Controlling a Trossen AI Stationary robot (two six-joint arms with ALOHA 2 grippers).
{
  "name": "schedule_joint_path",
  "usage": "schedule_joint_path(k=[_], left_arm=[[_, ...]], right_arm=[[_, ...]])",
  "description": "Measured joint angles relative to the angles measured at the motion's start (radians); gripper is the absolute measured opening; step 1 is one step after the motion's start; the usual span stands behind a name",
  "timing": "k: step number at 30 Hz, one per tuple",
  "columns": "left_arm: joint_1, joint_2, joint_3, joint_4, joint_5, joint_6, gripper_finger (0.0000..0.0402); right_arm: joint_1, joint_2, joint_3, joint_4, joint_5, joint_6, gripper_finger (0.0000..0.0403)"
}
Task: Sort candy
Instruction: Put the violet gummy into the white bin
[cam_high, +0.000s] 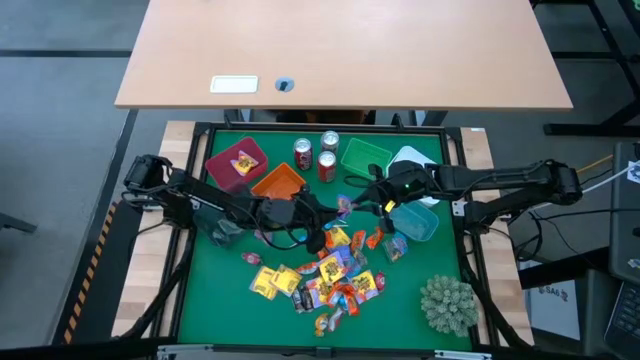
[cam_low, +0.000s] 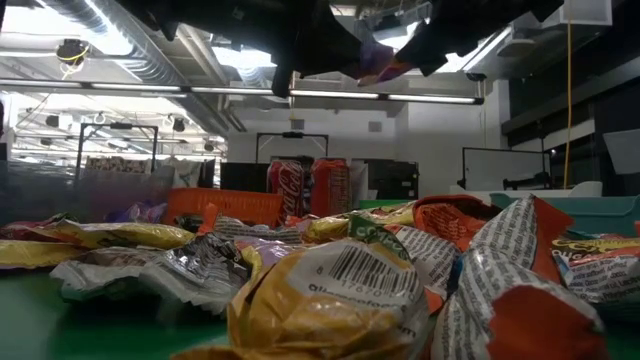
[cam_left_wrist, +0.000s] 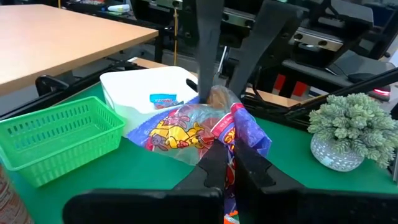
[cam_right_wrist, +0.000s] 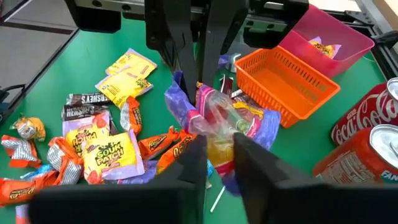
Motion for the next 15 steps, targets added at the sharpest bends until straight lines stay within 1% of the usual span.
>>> schedule_joint_path(k=[2,3,5,8,10,13,15], left_arm=[[0.000,0.000,0.000,0.000,0.000,0.000,0.0001],[0.000,0.000,0.000,0.000,0.000,0.000,0.0001],[0.000,0.000,0.000,0.000,0.000,0.000,0.0001],[0.000,0.000,0.000,0.000,0.000,0.000,0.0003],[0.000,0.000,0.000,0.000,0.000,0.000,0.0009],[0.000,0.000,0.000,0.000,0.000,0.000,0.0031],[0.000,0.000,0.000,-0.001,0.000,0.000,0.0050]], right_arm=[[0.000,0.000,0.000,-0.001,0.000,0.000,0.0020],[0.000,0.000,0.000,0.000,0.000,-0.001,0.0013],[0.000,0.000,0.000,0.000,0.000,-0.001,0.0012],[0.000,0.000,0.000,0.000,0.000,0.000,0.0024],[0.000,0.000,0.000,0.000,0.000,0.000,0.0021],[-0.001,0.000,0.000,0.000,0.000,0.000,0.0007],[-0.001,-0.002,0.000,-0.002,0.001,-0.001,0.0007]])
